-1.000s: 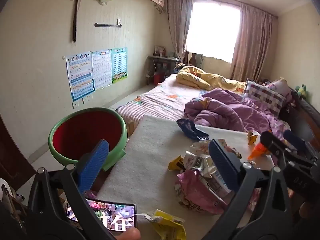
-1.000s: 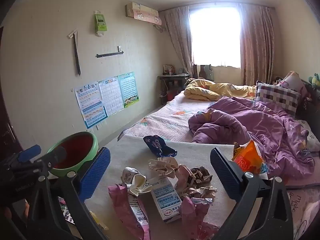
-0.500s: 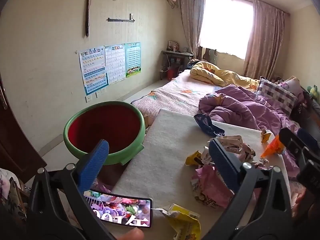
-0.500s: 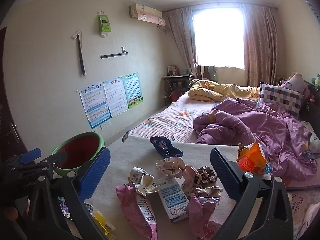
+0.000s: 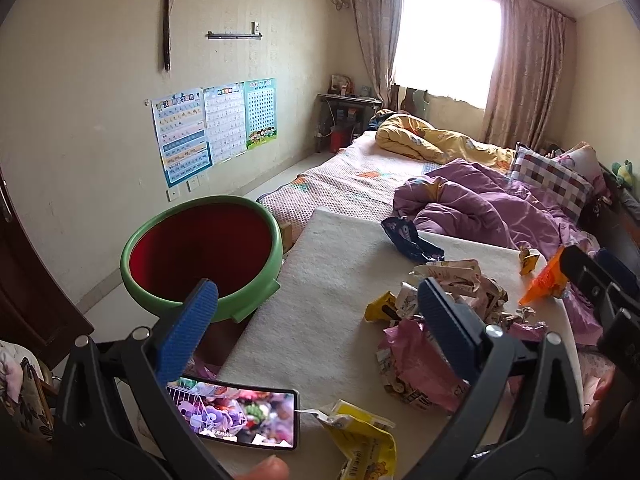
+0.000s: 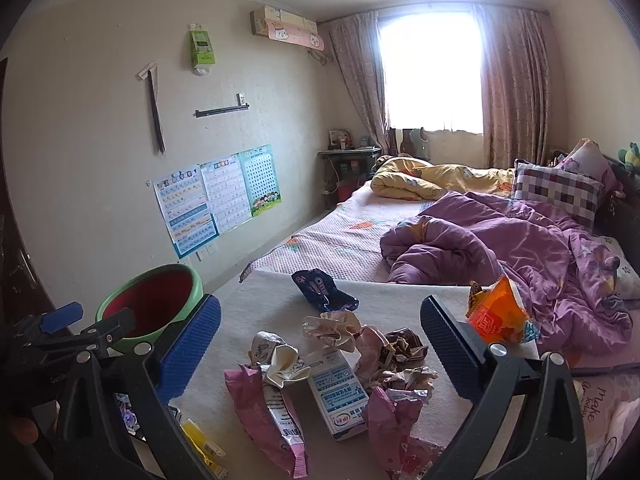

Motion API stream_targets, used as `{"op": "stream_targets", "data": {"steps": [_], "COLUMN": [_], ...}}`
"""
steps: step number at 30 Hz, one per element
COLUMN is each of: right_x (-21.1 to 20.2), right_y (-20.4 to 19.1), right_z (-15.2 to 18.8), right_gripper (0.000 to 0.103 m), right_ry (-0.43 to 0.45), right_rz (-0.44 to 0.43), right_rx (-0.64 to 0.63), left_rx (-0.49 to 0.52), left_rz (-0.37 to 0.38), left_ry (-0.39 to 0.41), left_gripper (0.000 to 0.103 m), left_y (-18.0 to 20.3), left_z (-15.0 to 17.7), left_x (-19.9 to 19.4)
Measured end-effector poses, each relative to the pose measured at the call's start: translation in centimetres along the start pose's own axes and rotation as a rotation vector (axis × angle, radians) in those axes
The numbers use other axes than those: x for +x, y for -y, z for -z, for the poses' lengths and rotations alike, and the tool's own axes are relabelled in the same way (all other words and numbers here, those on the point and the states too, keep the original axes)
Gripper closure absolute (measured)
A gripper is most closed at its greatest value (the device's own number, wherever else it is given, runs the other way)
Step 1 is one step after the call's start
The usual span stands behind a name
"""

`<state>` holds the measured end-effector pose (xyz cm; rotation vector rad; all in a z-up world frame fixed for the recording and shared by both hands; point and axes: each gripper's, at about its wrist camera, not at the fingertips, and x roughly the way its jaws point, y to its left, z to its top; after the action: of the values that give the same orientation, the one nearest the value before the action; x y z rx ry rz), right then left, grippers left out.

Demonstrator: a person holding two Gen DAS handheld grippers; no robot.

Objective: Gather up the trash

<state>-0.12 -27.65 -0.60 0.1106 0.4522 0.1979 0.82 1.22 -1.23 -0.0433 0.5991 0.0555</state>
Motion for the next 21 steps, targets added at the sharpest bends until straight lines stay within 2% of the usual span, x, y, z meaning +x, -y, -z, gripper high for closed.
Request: {"op": "stream_targets", "data": {"steps": [21], "right_x": [0.8], "right_y": [0.4], "right_z": [0.2], "right_gripper": [0.007], "right_ry": [-0.014], "right_rz": [0.004], "right_rx": [0.001], "left_rx": [0.011], "left_rz": [0.012], "left_ry": [-0.032], "left_gripper": [0.005], "left_y": [0.4], "left_z": [0.6], "left_x": [1.3]}}
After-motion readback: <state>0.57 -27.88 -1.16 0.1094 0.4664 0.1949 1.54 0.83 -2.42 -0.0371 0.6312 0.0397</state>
